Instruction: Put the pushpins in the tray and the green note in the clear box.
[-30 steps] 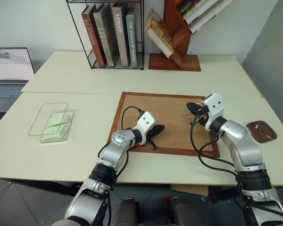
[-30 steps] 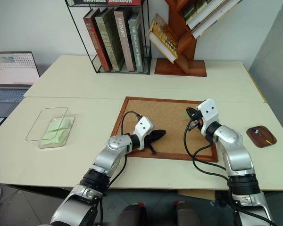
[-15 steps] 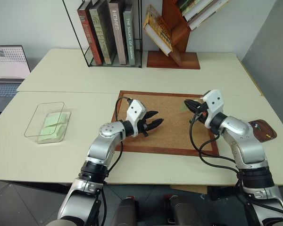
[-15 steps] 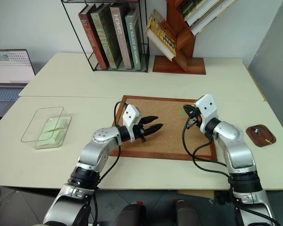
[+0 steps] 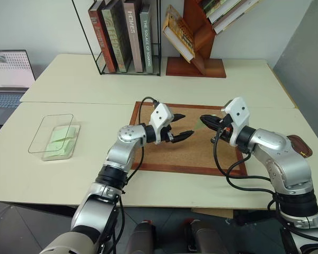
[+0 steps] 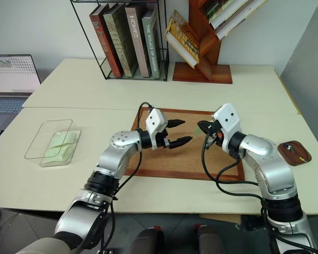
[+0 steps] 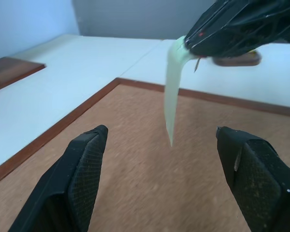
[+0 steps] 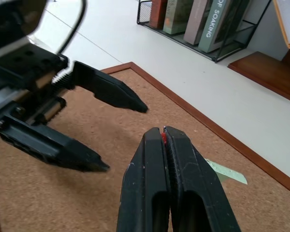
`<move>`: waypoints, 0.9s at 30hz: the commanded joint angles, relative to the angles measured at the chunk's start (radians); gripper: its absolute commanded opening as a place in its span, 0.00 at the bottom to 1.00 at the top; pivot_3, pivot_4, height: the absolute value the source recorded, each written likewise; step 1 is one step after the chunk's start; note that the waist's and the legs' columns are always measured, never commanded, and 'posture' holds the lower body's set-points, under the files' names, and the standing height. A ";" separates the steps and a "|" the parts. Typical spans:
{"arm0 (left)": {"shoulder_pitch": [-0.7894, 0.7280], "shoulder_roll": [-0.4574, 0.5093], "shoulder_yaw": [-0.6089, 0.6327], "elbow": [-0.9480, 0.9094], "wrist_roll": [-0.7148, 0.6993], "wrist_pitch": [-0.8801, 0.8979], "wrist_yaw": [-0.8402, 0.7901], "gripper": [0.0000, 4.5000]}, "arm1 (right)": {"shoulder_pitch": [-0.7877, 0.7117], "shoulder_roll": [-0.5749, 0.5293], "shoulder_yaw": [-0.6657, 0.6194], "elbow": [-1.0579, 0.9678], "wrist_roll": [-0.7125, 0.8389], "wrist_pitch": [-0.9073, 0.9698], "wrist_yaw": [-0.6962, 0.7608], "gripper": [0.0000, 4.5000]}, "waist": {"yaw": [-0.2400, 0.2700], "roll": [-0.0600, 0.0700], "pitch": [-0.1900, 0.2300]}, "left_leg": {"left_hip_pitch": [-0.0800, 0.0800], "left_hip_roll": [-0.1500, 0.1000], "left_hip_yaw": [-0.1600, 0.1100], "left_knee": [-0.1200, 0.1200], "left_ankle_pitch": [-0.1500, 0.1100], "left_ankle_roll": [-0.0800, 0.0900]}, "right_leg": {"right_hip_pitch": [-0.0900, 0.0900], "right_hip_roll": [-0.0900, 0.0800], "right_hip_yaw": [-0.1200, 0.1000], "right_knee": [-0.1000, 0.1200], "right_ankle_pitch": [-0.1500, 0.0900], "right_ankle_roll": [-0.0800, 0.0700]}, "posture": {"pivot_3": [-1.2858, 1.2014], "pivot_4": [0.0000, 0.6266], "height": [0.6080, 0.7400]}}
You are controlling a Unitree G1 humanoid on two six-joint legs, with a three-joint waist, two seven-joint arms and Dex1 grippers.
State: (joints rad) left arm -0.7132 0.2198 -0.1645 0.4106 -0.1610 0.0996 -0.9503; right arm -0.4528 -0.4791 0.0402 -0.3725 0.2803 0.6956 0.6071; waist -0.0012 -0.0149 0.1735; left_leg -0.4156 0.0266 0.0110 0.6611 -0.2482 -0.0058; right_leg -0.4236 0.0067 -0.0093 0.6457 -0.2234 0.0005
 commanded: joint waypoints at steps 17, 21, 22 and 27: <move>-0.109 -0.052 -0.021 0.216 0.043 -0.165 -0.059 0.34 | -0.020 0.025 0.039 -0.086 0.034 0.059 -0.027 0.00 | -0.001 0.000 0.000 | 0.000 0.000 0.000 0.000 0.000 0.000 | 0.000 0.000 0.000 0.001 0.000 0.000 | 0.52 0.24 1.00; -0.092 -0.052 -0.022 0.209 0.048 -0.178 -0.063 0.16 | -0.023 0.024 0.045 -0.075 0.030 0.052 -0.022 0.00 | -0.001 0.000 0.000 | 0.000 0.000 0.000 0.001 0.000 0.000 | 0.000 0.000 0.000 0.001 0.000 0.000 | 0.52 0.24 1.00; -0.090 -0.052 -0.022 0.209 0.049 -0.180 -0.065 0.12 | -0.024 0.025 0.046 -0.072 0.029 0.051 -0.022 0.00 | -0.001 0.000 0.000 | 0.000 0.000 0.000 0.001 0.000 0.000 | 0.000 0.000 0.000 0.001 0.000 0.000 | 0.52 0.24 1.00; -0.083 -0.050 -0.026 0.207 0.050 -0.197 -0.081 0.01 | -0.027 0.030 0.042 -0.067 0.029 0.048 -0.029 0.00 | -0.001 0.000 0.000 | 0.000 0.000 0.000 0.001 0.000 0.000 | 0.000 0.000 0.000 0.001 0.000 0.000 | 0.52 0.24 1.00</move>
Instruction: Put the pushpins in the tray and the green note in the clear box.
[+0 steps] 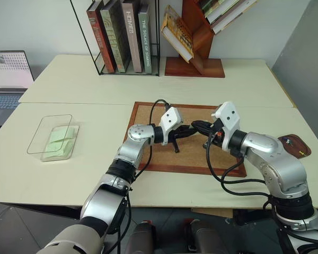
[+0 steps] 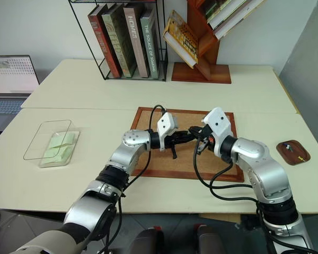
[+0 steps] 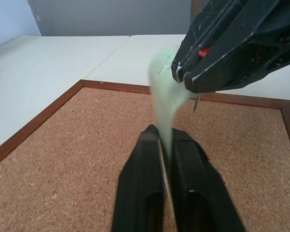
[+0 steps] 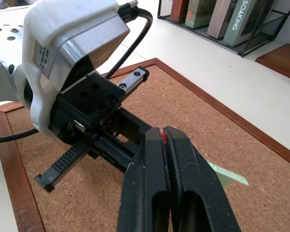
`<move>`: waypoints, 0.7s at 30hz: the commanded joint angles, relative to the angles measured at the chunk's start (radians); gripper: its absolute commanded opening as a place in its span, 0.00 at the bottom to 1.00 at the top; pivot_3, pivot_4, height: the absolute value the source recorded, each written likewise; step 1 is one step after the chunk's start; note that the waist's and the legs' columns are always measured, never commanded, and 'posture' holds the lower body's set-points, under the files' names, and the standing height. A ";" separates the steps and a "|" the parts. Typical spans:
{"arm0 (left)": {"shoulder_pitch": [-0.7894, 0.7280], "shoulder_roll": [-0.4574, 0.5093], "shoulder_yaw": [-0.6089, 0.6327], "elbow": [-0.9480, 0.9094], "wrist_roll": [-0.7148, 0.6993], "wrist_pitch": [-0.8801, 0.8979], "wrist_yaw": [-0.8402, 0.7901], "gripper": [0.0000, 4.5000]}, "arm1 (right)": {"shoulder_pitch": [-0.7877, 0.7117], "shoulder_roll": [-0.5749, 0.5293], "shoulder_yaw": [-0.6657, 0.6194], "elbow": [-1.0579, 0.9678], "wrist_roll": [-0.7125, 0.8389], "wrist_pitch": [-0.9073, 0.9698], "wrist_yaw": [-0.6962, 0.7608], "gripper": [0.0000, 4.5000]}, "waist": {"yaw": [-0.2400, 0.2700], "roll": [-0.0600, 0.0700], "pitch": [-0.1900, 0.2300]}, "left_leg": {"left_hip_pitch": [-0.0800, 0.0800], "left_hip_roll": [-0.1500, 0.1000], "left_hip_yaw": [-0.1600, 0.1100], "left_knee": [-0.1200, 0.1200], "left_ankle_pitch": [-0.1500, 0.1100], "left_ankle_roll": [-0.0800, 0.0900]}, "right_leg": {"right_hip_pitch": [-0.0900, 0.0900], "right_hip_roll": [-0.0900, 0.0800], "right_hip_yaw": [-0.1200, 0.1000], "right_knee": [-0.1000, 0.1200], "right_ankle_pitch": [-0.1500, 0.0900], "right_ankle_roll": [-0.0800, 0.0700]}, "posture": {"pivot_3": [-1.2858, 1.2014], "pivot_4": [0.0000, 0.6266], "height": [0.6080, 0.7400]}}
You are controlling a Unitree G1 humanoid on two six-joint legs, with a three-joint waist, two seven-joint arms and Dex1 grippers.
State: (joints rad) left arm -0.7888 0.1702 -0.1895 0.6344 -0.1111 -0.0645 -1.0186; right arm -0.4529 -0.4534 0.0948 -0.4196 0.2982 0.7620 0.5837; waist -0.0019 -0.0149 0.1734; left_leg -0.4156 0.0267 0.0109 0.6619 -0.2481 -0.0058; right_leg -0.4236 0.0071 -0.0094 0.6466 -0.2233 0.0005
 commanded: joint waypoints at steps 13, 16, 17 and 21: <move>0.006 0.000 -0.011 0.016 0.044 -0.073 0.006 0.01 | -0.045 0.019 -0.168 -0.032 0.105 0.057 -0.061 0.00 | 0.000 0.000 0.000 | 0.000 0.000 0.000 0.001 0.000 0.000 | 0.000 0.000 0.000 0.001 0.000 0.000 | 0.52 0.24 1.00; 0.011 -0.002 -0.012 0.018 0.052 -0.076 0.012 0.01 | -0.048 0.006 -0.214 -0.029 0.128 0.078 -0.072 0.00 | 0.000 0.000 0.000 | 0.000 0.000 0.000 0.001 0.000 0.000 | 0.000 0.000 0.000 0.001 0.000 0.000 | 0.52 0.24 1.00; 0.013 -0.003 -0.012 0.018 0.054 -0.077 0.013 0.01 | -0.049 0.002 -0.226 -0.028 0.135 0.083 -0.075 0.00 | 0.000 0.000 0.000 | 0.000 0.000 0.000 0.001 0.000 0.000 | 0.000 0.000 0.000 0.001 0.000 0.000 | 0.52 0.24 1.00; 0.022 -0.004 -0.011 0.006 0.061 -0.072 0.023 0.01 | -0.034 -0.052 -0.325 -0.021 0.154 0.100 -0.088 0.00 | 0.000 0.000 0.000 | 0.000 0.000 0.000 0.001 0.000 0.000 | 0.000 0.000 0.000 0.001 0.000 0.000 | 0.52 0.24 1.00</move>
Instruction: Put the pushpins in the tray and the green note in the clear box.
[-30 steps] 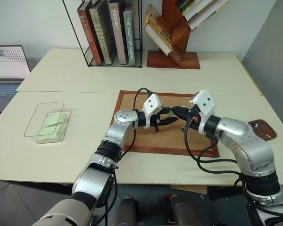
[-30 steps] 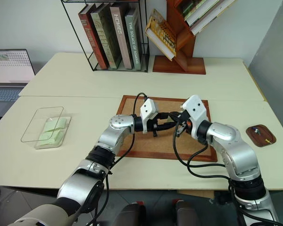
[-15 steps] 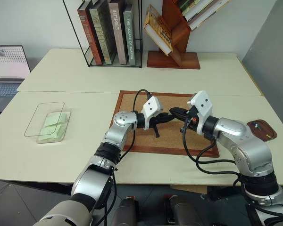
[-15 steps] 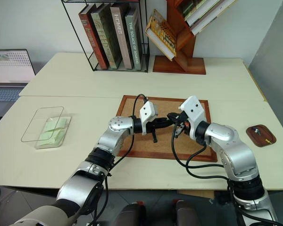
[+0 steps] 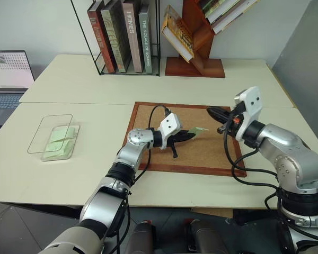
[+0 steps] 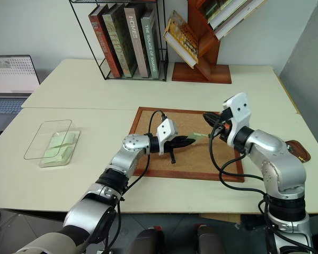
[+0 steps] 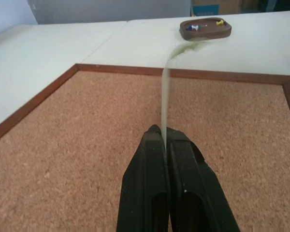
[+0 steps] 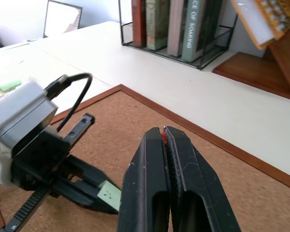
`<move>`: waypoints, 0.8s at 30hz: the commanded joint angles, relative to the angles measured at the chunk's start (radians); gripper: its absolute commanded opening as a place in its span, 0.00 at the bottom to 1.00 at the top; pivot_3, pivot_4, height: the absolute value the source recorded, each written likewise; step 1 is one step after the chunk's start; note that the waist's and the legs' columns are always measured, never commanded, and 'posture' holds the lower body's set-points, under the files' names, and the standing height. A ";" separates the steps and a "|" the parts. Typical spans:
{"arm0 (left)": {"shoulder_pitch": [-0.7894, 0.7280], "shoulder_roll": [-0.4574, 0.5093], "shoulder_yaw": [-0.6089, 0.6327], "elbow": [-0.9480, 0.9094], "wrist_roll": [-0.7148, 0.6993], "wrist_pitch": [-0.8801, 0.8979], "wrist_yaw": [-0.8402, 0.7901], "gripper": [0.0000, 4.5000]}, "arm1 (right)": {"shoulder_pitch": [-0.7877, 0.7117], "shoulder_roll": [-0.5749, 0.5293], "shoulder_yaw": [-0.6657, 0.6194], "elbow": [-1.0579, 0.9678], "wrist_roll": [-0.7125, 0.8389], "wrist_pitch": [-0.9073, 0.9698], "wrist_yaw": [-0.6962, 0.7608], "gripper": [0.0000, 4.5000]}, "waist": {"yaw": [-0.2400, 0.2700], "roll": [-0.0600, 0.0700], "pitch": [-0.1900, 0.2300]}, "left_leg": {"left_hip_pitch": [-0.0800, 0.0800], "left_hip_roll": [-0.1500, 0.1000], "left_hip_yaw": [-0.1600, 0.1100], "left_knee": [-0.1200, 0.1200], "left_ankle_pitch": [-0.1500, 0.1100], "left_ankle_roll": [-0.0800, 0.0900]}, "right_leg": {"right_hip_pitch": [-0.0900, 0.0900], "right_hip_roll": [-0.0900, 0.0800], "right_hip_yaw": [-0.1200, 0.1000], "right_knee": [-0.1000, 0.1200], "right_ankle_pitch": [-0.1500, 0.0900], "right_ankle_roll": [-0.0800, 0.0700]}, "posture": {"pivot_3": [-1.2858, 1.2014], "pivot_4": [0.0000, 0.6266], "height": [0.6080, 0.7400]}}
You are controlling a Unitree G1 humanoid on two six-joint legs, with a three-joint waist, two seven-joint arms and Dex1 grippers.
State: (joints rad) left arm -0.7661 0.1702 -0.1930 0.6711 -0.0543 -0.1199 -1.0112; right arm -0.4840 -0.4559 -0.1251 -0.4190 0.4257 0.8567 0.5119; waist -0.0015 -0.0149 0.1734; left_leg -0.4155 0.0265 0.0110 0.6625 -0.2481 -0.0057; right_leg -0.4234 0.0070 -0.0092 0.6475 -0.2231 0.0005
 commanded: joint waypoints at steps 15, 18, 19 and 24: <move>0.134 0.050 -0.019 -0.308 0.006 0.078 0.044 0.01 | 0.346 -0.278 -0.323 0.341 -0.224 -0.225 -0.122 0.00 | -0.001 0.000 -0.001 | 0.005 0.000 0.003 0.000 0.000 0.000 | 0.003 0.000 0.003 0.002 0.000 0.001 | 0.52 0.24 1.00; 0.142 0.059 -0.030 -0.340 0.009 0.094 0.053 0.01 | 0.339 -0.276 -0.291 0.440 -0.274 -0.301 -0.150 0.00 | -0.004 0.001 -0.001 | 0.007 0.000 0.004 0.000 0.000 0.000 | 0.004 0.001 0.004 0.004 0.000 0.001 | 0.52 0.24 1.00; 0.144 0.061 -0.031 -0.349 0.010 0.100 0.057 0.01 | 0.325 -0.269 -0.277 0.485 -0.287 -0.331 -0.159 0.00 | -0.005 0.001 -0.001 | 0.008 0.000 0.005 0.000 0.000 0.000 | 0.004 0.001 0.005 0.005 0.000 0.000 | 0.52 0.24 1.00; 0.150 0.068 -0.036 -0.373 0.008 0.119 0.072 0.01 | 0.269 -0.262 -0.235 0.623 -0.317 -0.421 -0.170 0.00 | -0.006 0.000 -0.001 | 0.014 0.000 0.015 0.000 0.000 0.000 | 0.004 0.004 0.017 0.010 0.000 0.000 | 0.52 0.24 1.00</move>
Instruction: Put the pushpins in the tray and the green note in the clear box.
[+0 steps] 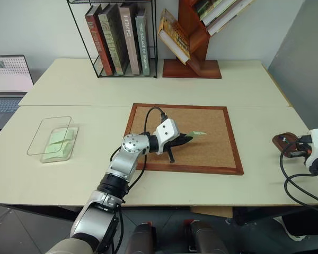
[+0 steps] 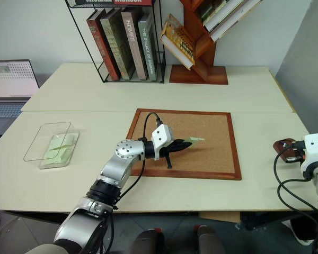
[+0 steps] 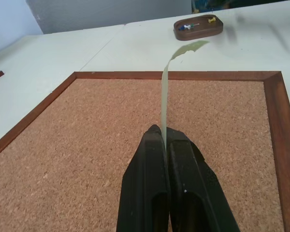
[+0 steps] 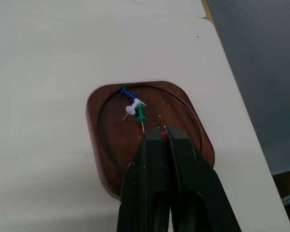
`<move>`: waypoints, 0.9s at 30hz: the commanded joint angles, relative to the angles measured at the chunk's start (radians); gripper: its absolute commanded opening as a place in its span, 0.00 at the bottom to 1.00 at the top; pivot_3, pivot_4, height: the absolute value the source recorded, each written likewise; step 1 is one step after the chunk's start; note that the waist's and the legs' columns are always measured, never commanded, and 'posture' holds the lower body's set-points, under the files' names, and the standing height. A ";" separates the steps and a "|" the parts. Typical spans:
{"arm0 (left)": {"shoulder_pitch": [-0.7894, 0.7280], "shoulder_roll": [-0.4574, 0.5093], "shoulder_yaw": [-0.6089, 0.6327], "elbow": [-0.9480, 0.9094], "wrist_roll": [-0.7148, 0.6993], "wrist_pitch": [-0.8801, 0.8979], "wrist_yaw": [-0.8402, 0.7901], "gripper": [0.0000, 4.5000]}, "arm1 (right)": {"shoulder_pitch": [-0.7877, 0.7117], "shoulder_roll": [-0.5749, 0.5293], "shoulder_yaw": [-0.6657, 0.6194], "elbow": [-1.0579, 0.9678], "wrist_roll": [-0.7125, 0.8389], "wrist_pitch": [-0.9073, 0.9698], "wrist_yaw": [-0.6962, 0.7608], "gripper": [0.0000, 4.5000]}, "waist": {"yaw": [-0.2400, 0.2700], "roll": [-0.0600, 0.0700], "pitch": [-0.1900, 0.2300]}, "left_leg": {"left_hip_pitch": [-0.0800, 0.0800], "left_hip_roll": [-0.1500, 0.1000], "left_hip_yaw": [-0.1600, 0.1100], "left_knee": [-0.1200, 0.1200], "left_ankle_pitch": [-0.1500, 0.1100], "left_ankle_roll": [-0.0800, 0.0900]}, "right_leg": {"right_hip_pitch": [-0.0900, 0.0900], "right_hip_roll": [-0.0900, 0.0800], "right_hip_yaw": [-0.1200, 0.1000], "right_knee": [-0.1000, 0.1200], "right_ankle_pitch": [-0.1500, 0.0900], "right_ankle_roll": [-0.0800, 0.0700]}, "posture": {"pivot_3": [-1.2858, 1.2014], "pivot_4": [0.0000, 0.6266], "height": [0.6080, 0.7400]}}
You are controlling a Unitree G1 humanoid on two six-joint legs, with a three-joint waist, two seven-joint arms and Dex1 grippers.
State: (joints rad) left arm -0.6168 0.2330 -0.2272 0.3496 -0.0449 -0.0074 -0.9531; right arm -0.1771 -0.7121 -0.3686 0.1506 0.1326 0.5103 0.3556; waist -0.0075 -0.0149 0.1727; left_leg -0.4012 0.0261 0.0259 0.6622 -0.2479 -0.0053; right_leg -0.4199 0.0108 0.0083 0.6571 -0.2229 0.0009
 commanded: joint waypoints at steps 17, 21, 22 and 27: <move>0.013 0.028 -0.005 -0.074 -0.007 0.021 0.036 0.00 | -0.122 0.006 0.008 0.162 -0.005 -0.111 -0.021 0.84 | -0.020 0.000 0.000 | 0.001 0.001 0.005 0.000 0.000 0.000 | 0.000 0.002 0.011 0.001 0.000 0.001 | 0.52 0.24 1.00; 0.009 0.024 -0.005 -0.067 -0.007 0.018 0.038 0.00 | -0.115 -0.002 -0.008 0.139 -0.002 -0.124 -0.035 0.99 | -0.020 0.000 0.000 | 0.001 0.001 0.005 0.000 0.000 0.000 | 0.000 0.002 0.011 0.001 0.000 0.001 | 0.52 0.24 1.00; 0.008 0.024 -0.005 -0.065 -0.006 0.017 0.039 0.00 | -0.111 -0.006 -0.012 0.129 -0.002 -0.134 -0.035 0.99 | -0.020 0.000 0.000 | 0.001 0.001 0.005 0.000 0.000 0.000 | -0.001 0.002 0.011 0.001 0.000 0.001 | 0.52 0.24 1.00; 0.002 0.019 -0.005 -0.053 -0.001 0.012 0.047 0.00 | -0.086 -0.028 -0.010 0.107 -0.029 -0.162 -0.041 0.99 | -0.020 0.000 0.000 | 0.001 0.001 0.005 0.000 0.000 0.000 | -0.001 0.002 0.011 0.001 0.000 0.001 | 0.52 0.24 1.00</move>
State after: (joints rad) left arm -0.5953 0.2589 -0.2304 0.3129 -0.0450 0.0176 -0.9205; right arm -0.2726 -0.7102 -0.3522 0.2997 0.1182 0.3824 0.3252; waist -0.0275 -0.0151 0.1727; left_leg -0.3998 0.0268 0.0310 0.6618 -0.2479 -0.0054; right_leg -0.4204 0.0125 0.0195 0.6584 -0.2227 0.0015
